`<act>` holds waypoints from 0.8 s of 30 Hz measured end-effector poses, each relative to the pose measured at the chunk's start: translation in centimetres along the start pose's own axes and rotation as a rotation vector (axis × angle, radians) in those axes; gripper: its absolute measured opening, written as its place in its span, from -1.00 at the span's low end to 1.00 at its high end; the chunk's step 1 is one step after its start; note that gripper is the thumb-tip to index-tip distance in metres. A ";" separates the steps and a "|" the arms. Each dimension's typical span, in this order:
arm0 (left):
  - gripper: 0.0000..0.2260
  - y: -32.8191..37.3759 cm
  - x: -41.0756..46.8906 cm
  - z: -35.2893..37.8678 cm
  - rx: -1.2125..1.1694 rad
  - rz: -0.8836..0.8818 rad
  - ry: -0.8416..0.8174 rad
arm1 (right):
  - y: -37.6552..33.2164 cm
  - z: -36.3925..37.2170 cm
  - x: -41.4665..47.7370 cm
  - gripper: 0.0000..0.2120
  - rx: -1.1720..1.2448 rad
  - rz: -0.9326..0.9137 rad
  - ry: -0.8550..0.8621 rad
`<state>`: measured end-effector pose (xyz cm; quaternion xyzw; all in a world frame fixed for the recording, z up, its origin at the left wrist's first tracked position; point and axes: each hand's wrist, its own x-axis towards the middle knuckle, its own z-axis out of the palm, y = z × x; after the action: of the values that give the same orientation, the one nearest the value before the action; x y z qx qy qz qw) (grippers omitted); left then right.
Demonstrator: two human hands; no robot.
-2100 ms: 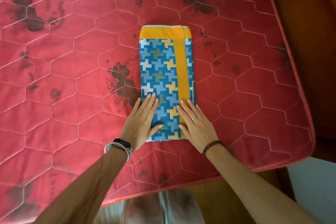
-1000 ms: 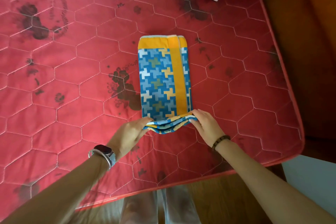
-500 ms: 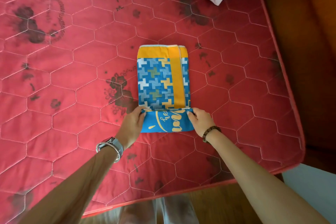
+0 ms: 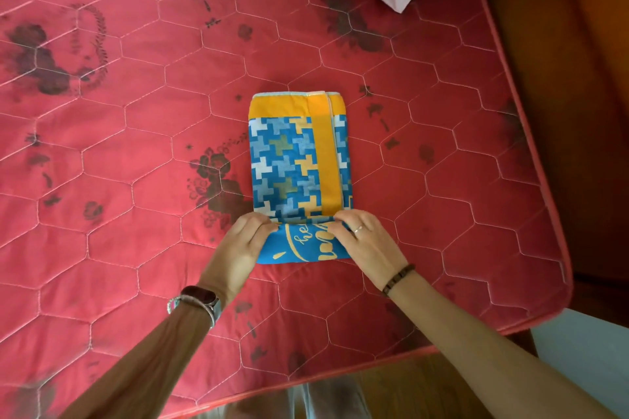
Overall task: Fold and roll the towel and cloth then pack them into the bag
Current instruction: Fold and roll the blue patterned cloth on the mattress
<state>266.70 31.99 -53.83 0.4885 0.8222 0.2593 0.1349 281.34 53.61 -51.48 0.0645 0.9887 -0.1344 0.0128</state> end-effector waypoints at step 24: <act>-0.57 -0.8 -0.5 -1.6 -0.349 -0.132 -0.119 | 1.2 -1.3 -1.1 -0.59 0.572 0.333 -0.191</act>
<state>265.63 30.81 -52.97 0.4171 0.7855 0.3594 0.2825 282.59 54.96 -50.51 0.2133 0.8812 -0.4079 0.1084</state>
